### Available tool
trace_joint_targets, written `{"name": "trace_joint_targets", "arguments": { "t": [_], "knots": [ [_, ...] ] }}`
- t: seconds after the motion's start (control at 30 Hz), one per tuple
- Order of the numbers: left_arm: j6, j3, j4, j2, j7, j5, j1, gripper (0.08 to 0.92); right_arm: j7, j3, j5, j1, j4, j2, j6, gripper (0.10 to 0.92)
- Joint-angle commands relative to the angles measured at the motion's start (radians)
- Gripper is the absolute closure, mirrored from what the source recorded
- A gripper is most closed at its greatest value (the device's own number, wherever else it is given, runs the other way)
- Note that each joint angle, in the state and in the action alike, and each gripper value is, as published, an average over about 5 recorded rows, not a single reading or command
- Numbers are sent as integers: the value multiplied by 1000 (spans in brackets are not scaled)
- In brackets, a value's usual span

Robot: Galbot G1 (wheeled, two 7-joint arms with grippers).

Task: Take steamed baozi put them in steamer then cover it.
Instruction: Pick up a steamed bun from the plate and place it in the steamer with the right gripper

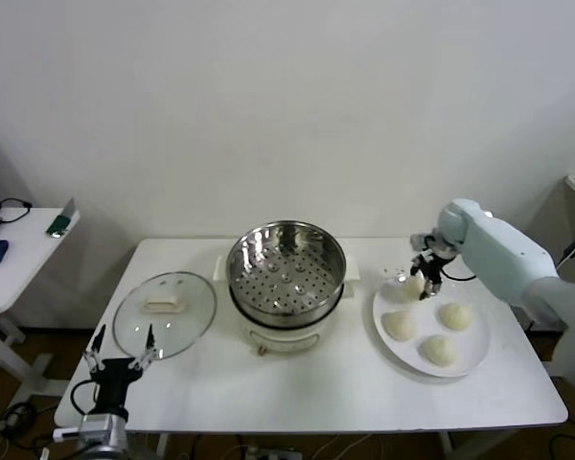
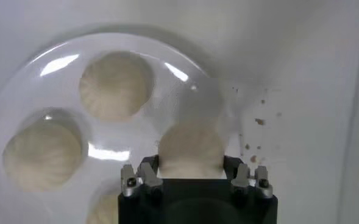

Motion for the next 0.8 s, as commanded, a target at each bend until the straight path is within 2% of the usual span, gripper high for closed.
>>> {"name": "trace_joint_targets", "arguments": {
  "t": [0.03,0.37,0.6,0.8],
  "knots": [
    [0,7,-8,-4,-1,3,8,177,-17,-318,174,365,263,-10,104,338],
    [-4,12,-17,-7,-3,2,30,177,-33,-371,151,532,373,148,253,330],
    [-10,13,-20,-6,-4,0,46,177,-23,-353,87,483,339,311,329,330],
    [-7,13,-29,-3,-4,-8,54,177,1,-290,-116,357,231,418,429,330]
  ]
}}
